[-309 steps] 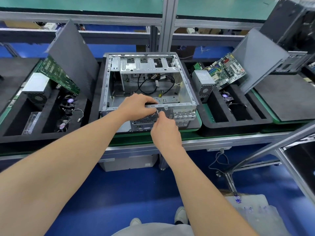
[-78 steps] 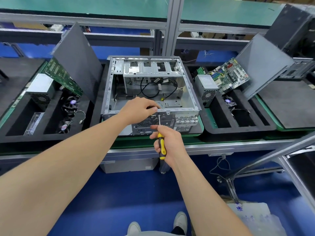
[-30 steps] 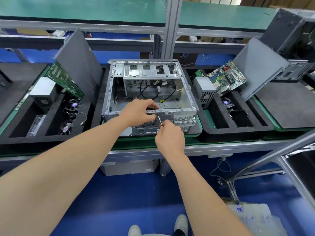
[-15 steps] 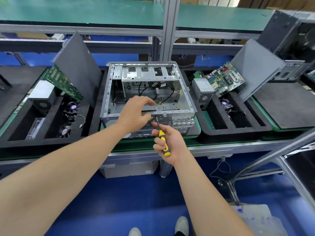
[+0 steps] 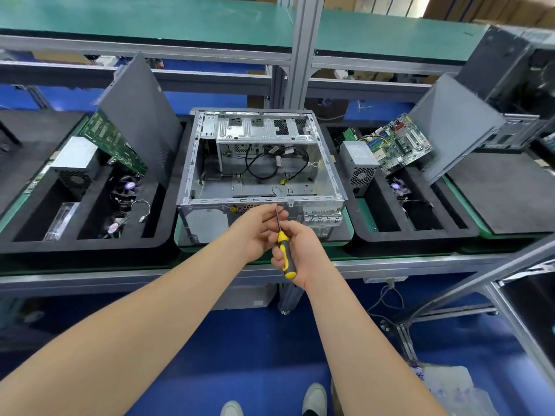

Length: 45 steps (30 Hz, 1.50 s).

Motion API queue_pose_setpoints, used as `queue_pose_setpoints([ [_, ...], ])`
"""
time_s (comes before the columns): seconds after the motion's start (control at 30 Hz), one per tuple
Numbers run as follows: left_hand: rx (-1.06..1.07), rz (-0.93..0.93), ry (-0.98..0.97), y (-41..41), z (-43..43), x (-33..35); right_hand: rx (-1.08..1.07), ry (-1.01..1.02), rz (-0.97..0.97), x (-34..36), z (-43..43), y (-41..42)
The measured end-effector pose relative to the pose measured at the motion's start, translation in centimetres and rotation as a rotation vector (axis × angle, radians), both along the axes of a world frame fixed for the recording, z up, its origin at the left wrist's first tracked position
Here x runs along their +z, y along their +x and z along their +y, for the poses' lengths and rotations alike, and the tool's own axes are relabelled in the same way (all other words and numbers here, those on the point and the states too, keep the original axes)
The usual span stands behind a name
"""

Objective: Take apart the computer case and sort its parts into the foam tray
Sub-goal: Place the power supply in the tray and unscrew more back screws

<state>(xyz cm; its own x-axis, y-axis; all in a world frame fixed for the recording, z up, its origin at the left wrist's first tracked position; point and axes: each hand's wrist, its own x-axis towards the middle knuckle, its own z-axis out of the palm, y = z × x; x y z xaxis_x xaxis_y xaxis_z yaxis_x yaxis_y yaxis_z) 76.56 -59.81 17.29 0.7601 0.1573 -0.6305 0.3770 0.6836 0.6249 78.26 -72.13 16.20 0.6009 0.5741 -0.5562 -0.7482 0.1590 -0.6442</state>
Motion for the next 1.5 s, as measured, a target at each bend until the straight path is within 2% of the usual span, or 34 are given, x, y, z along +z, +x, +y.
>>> queue_pose_setpoints([
  [0.1, 0.051, 0.017, 0.015, 0.5, -0.6, 0.3, -0.037, -0.144, -0.1, 0.3, 0.4, -0.3],
  [0.27, 0.092, -0.005, -0.019, 0.3, -1.0, -0.2, -0.007, -0.596, -0.689, 0.3, 0.5, -0.8],
  [0.37, 0.108, -0.021, -0.057, 0.4, -1.2, -0.5, -0.01, -0.694, -0.831, 0.3, 0.6, -0.9],
  [0.63, 0.094, -0.051, -0.03, -0.4, -2.1, -1.1, -0.007, -0.715, -0.805, -0.2, 0.0, -1.6],
  [0.77, 0.027, -0.079, 0.074, -0.4, -3.4, -0.9, -0.095, -0.68, -0.769, -0.2, -0.9, -2.2],
  [0.9, -0.009, -0.132, 0.159, 0.8, -5.9, 0.4, -0.228, -0.733, -0.829, 0.7, -2.5, -1.7],
  [1.13, -0.074, -0.232, 0.138, 3.7, -12.0, 3.2, -0.392, -0.789, -0.851, 2.4, -8.1, 0.6],
  [1.3, -0.122, -0.222, 0.122, 7.1, -16.1, 3.4, -0.431, -0.832, -0.836, 2.4, -12.2, 3.7],
  [1.5, -0.058, -0.138, 0.09, 13.6, -19.9, 1.5, -0.391, -0.84, -0.815, 1.1, -16.6, 9.3],
])
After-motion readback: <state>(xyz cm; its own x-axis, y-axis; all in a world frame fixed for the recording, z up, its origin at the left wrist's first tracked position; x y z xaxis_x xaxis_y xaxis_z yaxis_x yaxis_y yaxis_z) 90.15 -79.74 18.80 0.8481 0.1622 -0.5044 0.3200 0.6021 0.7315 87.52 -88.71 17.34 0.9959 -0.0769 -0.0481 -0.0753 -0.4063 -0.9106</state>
